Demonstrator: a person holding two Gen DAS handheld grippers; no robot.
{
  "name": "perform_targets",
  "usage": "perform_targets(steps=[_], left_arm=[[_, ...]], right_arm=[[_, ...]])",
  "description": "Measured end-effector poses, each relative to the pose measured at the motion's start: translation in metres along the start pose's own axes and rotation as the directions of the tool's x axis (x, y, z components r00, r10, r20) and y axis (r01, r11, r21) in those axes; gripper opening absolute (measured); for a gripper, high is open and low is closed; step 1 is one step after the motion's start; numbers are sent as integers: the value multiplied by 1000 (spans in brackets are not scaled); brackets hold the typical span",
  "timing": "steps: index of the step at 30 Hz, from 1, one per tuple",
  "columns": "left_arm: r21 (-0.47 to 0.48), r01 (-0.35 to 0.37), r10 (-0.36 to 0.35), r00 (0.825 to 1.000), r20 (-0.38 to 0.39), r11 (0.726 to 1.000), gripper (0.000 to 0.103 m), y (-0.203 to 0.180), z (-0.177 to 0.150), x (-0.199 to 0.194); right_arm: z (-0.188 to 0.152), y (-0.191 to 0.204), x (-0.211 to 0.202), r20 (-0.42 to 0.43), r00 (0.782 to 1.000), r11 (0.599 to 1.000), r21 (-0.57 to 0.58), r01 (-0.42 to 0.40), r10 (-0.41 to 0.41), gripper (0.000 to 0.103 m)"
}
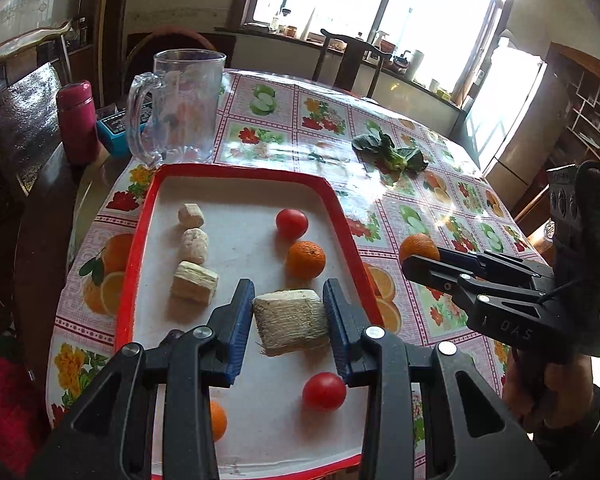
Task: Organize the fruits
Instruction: 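Carry the beige block and orange over the tray with both tools, then open the left tool to drop the block while the right tool releases the orange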
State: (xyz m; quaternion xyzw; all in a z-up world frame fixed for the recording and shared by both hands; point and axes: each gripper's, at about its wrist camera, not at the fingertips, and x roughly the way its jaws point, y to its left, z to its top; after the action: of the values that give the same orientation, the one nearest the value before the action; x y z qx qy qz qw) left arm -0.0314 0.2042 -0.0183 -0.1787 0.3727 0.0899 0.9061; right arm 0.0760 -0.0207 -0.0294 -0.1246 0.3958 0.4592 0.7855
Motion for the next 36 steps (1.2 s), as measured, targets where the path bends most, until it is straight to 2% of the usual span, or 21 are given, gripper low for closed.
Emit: perform_targets(steps=[11, 26, 36], left_arm=[[-39, -33, 33, 999, -12, 999, 33, 29, -9, -2], [-61, -46, 43, 998, -54, 997, 33, 44, -16, 19], [-68, -53, 47, 996, -80, 996, 33, 50, -22, 28]], right_arm=[[1, 25, 30, -47, 998, 999, -32, -38, 36, 33], [2, 27, 62, -102, 994, 998, -35, -44, 40, 33], [4, 25, 68, -107, 993, 998, -32, -50, 47, 34]])
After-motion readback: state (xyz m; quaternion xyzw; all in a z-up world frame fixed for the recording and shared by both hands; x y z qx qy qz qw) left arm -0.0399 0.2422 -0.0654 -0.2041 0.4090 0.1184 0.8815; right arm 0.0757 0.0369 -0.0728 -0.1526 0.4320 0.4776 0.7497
